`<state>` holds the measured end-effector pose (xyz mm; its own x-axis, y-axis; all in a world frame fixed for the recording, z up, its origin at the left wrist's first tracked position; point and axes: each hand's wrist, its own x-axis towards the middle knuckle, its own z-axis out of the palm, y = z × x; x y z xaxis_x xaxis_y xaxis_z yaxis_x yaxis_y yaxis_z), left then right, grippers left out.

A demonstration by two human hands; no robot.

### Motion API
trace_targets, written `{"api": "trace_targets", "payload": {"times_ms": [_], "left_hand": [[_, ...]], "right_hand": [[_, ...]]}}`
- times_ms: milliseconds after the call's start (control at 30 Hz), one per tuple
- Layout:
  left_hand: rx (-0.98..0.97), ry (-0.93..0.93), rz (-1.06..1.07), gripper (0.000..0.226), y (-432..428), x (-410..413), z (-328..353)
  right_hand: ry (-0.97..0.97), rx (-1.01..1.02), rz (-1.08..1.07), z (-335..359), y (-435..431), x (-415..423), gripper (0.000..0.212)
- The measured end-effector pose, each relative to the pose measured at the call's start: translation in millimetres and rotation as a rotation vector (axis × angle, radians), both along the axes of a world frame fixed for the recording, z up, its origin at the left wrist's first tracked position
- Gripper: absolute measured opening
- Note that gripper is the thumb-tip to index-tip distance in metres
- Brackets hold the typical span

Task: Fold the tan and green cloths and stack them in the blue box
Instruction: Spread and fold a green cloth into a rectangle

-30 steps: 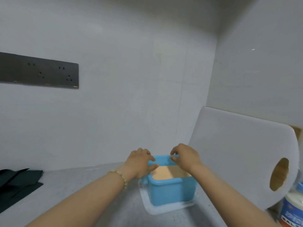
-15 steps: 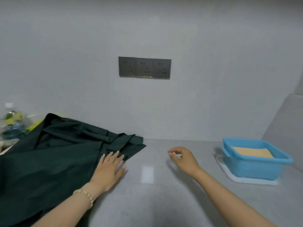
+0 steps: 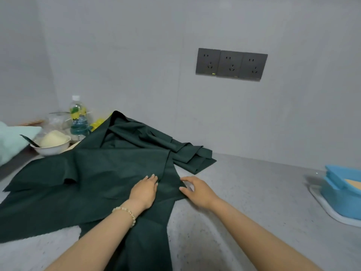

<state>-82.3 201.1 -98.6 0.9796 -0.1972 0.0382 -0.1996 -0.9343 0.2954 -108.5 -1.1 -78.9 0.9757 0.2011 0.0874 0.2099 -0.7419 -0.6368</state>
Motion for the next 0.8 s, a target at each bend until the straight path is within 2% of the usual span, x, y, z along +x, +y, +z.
{"api": "trace_targets", "payload": {"times_ms": [133, 233, 267, 333, 400, 433, 500, 633, 700, 800], "left_hand": [[-0.180, 0.031, -0.166, 0.042, -19.4, -9.1, 12.8], [-0.363, 0.062, -0.363, 0.039, -52.4, -27.6, 26.8], [-0.409, 0.060, -0.421, 0.037, -64.3, -32.8, 31.2], [-0.470, 0.033, -0.520, 0.034, -88.3, -40.5, 41.8], [-0.525, -0.016, -0.592, 0.032, -110.3, -46.3, 55.5], [-0.561, -0.040, -0.624, 0.029, -121.8, -48.9, 62.7], [-0.629, -0.084, -0.647, 0.023, -137.7, -50.5, 74.8], [-0.749, -0.072, -0.634, 0.021, -175.4, -55.8, 90.5], [-0.735, -0.004, -0.624, 0.029, -185.7, -59.8, 88.6], [-0.511, 0.227, -0.583, 0.074, -178.9, -60.9, 71.5]], "right_hand": [[-0.081, -0.016, 0.003, 0.6, -17.0, -9.4, 0.081], [-0.140, -0.045, 0.024, 9.3, -37.0, -16.2, 0.086], [-0.153, -0.066, 0.018, 11.4, -44.2, -18.6, 0.081], [-0.178, -0.056, -0.007, 15.3, -61.4, -25.8, 0.056], [-0.148, 0.060, 0.002, 20.7, -80.8, -37.6, 0.030], [-0.119, 0.158, 0.025, 25.6, -90.9, -47.1, 0.024], [-0.088, 0.305, 0.057, 36.1, -101.8, -62.6, 0.023], [-0.053, 0.337, 0.000, 50.4, -139.5, -84.6, 0.022], [-0.007, 0.368, -0.121, 50.1, -167.2, -93.3, 0.015], [0.012, 0.372, -0.459, 43.1, -208.1, -100.9, 0.004]]}}
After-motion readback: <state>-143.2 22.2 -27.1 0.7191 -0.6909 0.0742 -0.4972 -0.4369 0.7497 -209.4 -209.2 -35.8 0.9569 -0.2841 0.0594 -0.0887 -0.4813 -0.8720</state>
